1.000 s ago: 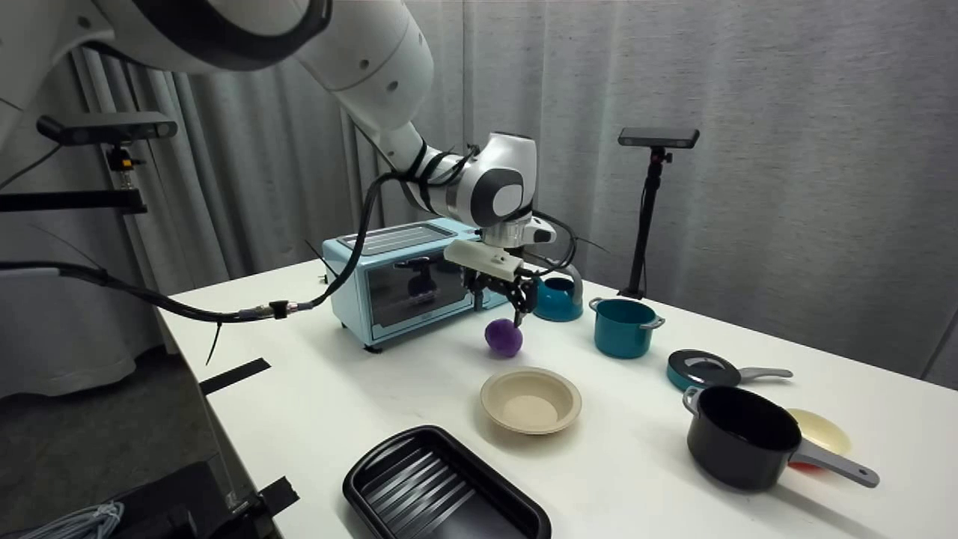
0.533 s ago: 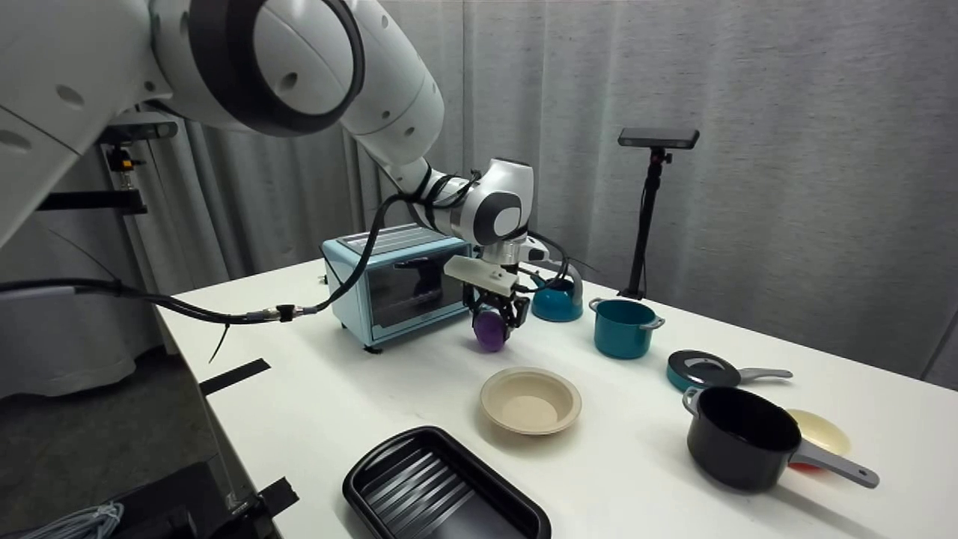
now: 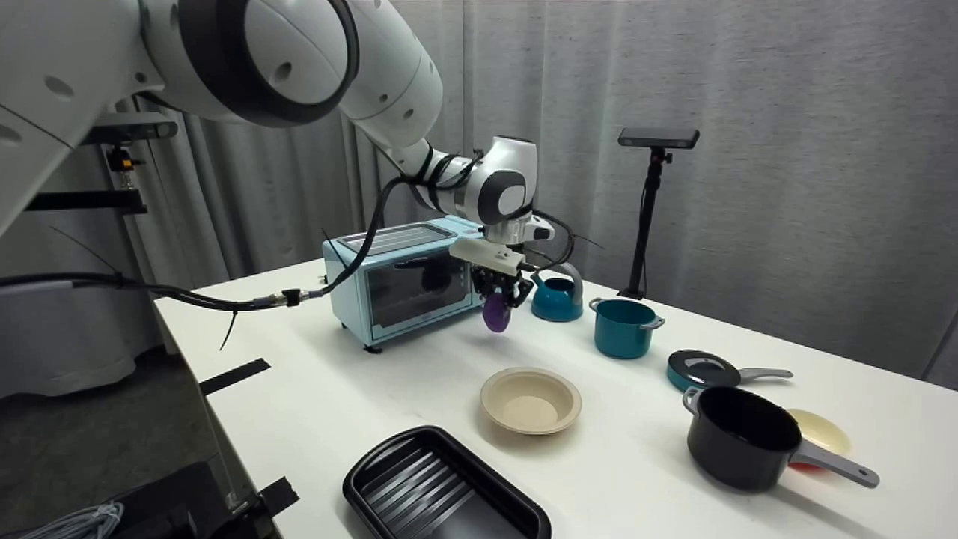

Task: Put the purple plush toy on the bowl

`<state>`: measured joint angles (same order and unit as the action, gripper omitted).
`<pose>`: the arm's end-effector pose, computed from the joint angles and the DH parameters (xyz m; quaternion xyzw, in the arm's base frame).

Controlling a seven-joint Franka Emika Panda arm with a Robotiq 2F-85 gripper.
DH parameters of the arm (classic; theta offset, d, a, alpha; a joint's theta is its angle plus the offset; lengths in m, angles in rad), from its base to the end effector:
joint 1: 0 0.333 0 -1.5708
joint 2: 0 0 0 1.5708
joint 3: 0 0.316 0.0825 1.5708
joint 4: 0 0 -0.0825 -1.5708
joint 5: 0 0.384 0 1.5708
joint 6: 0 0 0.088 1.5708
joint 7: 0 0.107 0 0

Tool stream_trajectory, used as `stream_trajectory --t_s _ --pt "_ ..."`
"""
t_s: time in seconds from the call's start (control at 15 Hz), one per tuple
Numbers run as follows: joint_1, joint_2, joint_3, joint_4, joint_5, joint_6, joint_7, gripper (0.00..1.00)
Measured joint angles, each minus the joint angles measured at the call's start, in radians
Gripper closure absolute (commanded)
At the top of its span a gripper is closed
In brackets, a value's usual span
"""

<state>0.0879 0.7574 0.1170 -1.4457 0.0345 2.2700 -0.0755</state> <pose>0.7186 0.1335 0.2475 -0.9917 -0.1118 -0.0320 0.0553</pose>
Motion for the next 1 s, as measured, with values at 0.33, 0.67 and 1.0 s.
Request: stream_trajectory --t_s 0.33,0.67,1.0 --pt "-0.056 -0.113 -0.008 -0.005 0.0 -0.096 -0.026 0.93" --pt "-0.129 -0.219 -0.023 -0.088 0.001 -0.195 -0.098 0.93" --pt "-0.156 -0.249 -0.062 -0.219 -0.002 -0.206 -0.146 0.93"
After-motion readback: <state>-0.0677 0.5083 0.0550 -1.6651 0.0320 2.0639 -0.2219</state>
